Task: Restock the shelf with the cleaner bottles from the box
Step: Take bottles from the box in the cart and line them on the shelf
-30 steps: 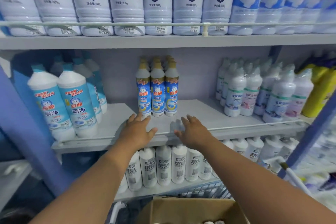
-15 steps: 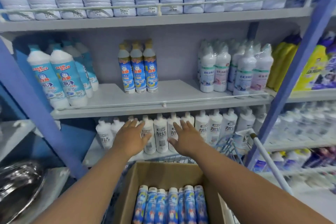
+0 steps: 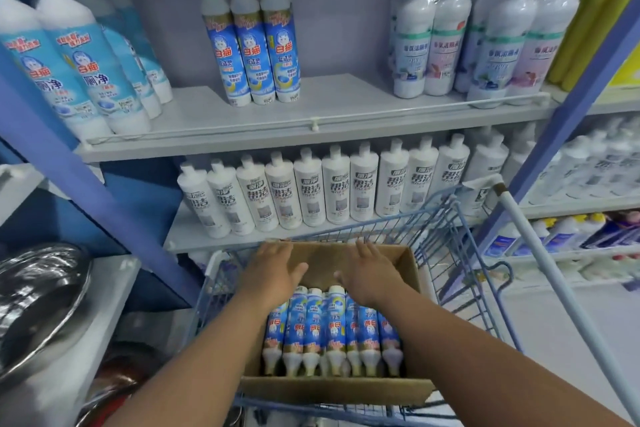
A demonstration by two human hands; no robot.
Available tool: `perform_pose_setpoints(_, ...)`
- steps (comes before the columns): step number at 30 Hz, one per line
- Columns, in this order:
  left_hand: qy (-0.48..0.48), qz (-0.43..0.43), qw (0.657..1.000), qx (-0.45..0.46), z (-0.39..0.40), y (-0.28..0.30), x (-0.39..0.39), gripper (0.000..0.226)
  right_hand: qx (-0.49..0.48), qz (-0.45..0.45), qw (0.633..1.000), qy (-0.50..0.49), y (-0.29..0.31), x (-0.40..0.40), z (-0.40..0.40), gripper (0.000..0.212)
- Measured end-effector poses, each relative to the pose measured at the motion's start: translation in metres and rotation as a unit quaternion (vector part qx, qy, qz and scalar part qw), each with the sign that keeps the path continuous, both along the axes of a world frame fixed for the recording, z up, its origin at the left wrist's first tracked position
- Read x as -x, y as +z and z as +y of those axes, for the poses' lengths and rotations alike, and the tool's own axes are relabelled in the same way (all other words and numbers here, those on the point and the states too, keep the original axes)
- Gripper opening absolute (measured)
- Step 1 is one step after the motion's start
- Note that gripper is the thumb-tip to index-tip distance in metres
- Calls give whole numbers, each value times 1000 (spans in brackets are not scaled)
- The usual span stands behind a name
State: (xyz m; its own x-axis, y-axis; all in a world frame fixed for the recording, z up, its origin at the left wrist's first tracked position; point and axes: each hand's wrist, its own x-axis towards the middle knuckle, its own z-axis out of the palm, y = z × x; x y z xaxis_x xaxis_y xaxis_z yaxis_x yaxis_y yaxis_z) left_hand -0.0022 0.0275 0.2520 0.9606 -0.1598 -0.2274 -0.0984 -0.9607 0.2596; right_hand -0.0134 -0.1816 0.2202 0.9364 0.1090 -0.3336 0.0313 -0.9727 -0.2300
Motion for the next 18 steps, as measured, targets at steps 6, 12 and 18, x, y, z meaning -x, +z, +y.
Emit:
perform_pose_setpoints(6,16,95,995,-9,-10,-67,4,67,-31,124,989,-76,-57,26,-8,77)
perform_pose_setpoints(12,24,217,976,18,-32,-129,9,68,-67,210,955,-200,-119,50,-18,78)
perform_pose_setpoints(18,56,326,938,101,-67,-186,19,53,-112,248,904,-329,-175,60,-29,67)
